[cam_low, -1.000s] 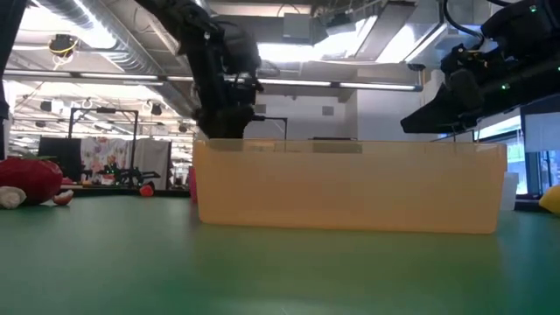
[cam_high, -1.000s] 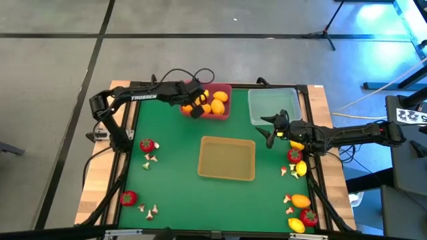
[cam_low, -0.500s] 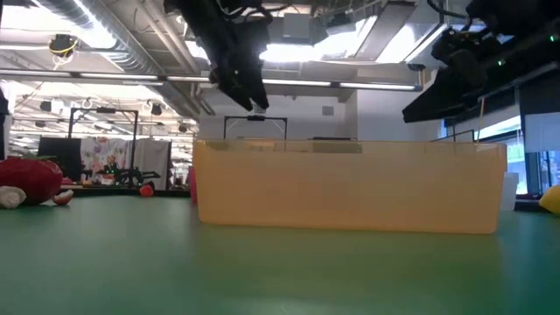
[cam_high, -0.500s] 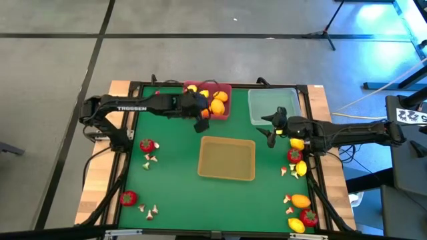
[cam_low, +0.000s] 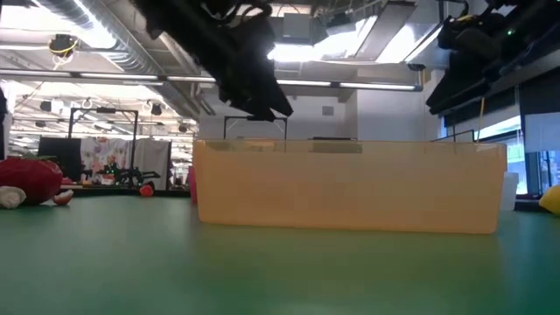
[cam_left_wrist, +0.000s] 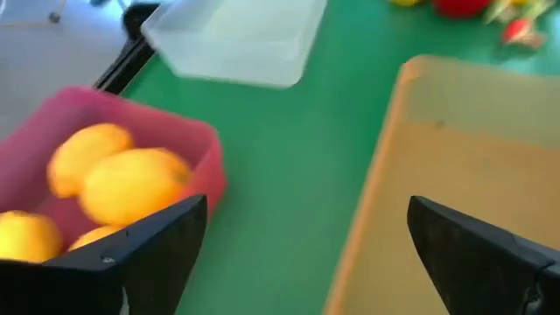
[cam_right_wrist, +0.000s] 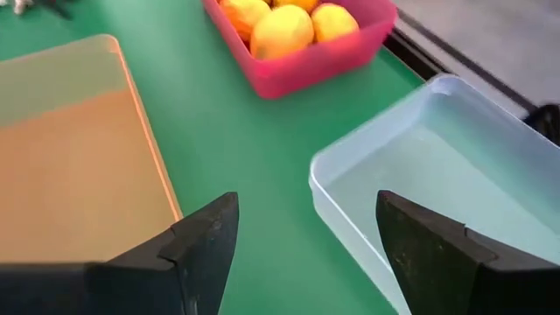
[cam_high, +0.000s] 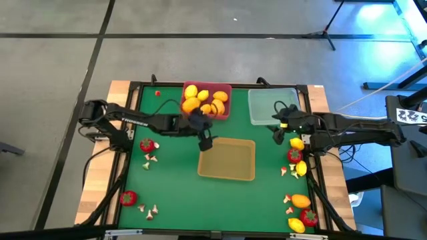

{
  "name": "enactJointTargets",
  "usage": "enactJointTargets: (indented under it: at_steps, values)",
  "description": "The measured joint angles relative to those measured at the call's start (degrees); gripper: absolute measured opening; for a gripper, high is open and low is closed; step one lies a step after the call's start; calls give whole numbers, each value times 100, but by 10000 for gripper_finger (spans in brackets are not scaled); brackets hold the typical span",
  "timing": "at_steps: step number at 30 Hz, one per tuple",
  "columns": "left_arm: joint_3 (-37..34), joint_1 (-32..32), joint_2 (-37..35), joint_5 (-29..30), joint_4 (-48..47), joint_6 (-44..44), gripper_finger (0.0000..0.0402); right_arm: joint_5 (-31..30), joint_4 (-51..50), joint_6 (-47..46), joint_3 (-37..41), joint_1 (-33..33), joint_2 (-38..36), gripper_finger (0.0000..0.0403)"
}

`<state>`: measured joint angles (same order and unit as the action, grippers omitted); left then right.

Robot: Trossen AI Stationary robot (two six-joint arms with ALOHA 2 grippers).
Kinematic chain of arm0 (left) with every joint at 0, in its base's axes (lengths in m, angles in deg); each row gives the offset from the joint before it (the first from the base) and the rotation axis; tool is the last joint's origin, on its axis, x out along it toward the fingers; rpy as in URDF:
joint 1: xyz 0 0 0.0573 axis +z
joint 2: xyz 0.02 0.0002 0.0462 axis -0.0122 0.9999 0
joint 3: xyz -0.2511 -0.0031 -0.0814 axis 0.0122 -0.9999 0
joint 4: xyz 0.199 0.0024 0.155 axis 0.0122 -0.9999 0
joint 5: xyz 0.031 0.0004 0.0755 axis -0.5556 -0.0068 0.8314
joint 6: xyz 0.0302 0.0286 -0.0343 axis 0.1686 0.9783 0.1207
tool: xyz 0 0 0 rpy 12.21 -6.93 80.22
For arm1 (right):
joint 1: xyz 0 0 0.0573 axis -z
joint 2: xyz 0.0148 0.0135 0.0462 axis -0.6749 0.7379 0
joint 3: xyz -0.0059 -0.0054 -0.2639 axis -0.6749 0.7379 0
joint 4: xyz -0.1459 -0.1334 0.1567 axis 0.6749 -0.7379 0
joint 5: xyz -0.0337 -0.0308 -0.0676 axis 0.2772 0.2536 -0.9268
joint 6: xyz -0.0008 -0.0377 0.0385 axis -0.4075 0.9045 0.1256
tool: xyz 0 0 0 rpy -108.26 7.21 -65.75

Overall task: Sort produce into baskets
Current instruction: Put the yellow lemon into the red bin

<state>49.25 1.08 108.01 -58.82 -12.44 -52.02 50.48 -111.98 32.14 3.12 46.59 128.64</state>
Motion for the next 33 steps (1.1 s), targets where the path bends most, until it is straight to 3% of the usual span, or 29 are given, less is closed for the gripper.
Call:
enactJointTargets:
  at_steps: [10, 24, 33]
  values:
    - [-1004, -845, 0, -9, 2026, -560, 388, 127, -1842, -760, -701, 2, 307, 269]
    - [-1015, -1497, 0, -4, 1999, -945, 388, 599, -3725, -1681, -725, 13, 2106, 269]
    - [-1015, -1477, 0, 7, 2005, -853, 388, 819, -4052, -1395, -723, 532, 3341, 269]
